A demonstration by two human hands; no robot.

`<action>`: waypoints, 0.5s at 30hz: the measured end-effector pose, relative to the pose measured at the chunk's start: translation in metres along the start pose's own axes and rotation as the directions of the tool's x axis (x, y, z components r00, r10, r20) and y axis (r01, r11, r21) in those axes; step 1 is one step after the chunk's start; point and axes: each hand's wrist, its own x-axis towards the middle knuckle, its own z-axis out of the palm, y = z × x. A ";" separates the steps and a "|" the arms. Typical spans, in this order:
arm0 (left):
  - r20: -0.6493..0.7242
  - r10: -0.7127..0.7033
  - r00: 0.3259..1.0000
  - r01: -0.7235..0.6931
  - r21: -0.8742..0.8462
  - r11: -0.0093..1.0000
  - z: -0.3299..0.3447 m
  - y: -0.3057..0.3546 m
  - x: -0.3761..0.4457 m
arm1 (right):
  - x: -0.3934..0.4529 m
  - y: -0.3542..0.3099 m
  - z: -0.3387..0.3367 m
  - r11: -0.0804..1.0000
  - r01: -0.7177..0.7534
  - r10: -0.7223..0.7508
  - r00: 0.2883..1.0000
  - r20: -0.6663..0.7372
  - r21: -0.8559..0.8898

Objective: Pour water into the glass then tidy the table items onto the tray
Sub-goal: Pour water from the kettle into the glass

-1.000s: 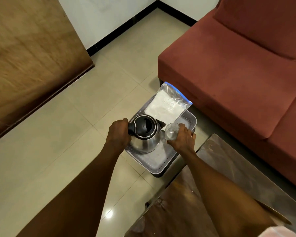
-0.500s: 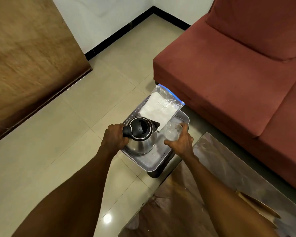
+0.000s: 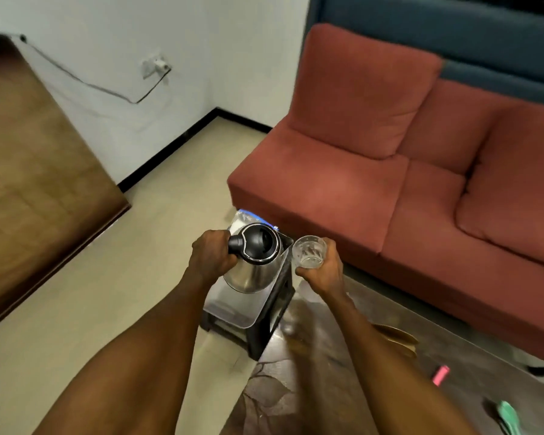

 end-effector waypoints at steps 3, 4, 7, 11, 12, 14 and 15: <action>-0.033 0.121 0.992 -0.120 0.013 0.993 -0.054 0.048 -0.007 | -0.034 -0.029 -0.051 1.000 -0.016 0.014 0.996 -0.082 -0.025; -0.056 0.164 0.985 -0.162 0.032 0.986 -0.073 0.065 -0.011 | -0.046 -0.037 -0.069 0.999 -0.024 0.019 0.993 -0.114 -0.035; -0.110 0.274 0.955 -0.268 0.062 0.961 -0.122 0.117 -0.026 | -0.079 -0.062 -0.122 0.999 -0.037 0.032 0.981 -0.190 -0.022; -0.150 0.415 0.897 -0.405 0.093 0.909 -0.171 0.185 -0.048 | -0.117 -0.090 -0.187 0.999 0.025 -0.011 0.948 -0.319 0.040; -0.150 0.447 0.882 -0.435 0.106 0.894 -0.182 0.203 -0.056 | -0.127 -0.096 -0.203 0.999 0.032 -0.017 0.936 -0.351 0.034; -0.146 0.487 0.861 -0.472 0.123 0.873 -0.202 0.238 -0.073 | -0.145 -0.106 -0.230 1.000 0.024 -0.021 0.917 -0.399 0.003; -0.137 0.513 0.848 -0.496 0.140 0.857 -0.211 0.254 -0.083 | -0.155 -0.110 -0.243 1.000 0.021 -0.021 0.906 -0.423 -0.005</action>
